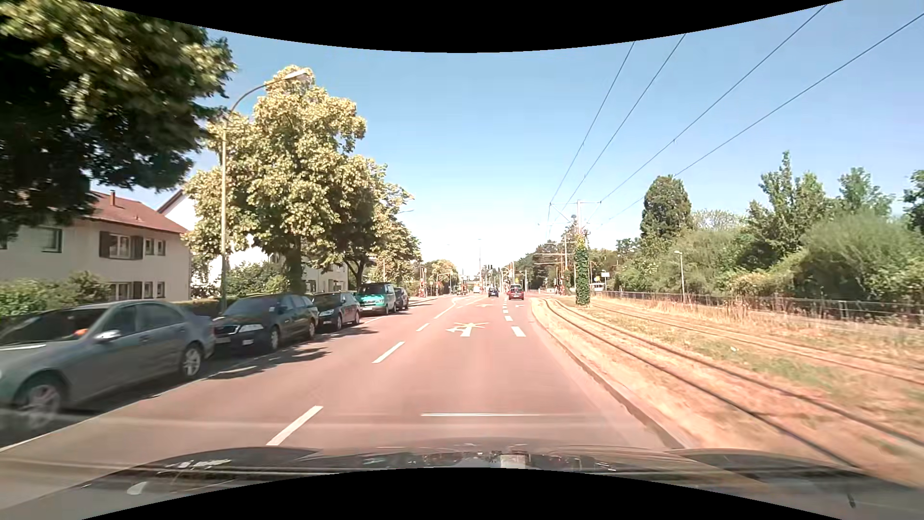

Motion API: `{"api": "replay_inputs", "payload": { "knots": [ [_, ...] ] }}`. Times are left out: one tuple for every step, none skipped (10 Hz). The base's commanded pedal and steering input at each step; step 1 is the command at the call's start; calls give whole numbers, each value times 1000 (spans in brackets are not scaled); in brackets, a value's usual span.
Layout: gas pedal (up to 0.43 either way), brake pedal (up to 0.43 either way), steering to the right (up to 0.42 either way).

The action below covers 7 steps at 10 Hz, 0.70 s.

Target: Follow the waypoints while adhering to traffic rules and regulations

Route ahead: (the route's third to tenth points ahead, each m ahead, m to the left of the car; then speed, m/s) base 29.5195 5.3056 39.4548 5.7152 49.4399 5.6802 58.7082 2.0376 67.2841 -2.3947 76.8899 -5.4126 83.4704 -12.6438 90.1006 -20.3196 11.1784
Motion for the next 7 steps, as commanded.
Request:
{"api": "replay_inputs", "payload": {
  "knots": [
    [0, 0, 18],
    [0, 0, 20],
    [0, 18, 22],
    [0, 43, 24],
    [0, 85, 24],
    [0, 110, 24],
    [0, 122, 24]
  ]
}}
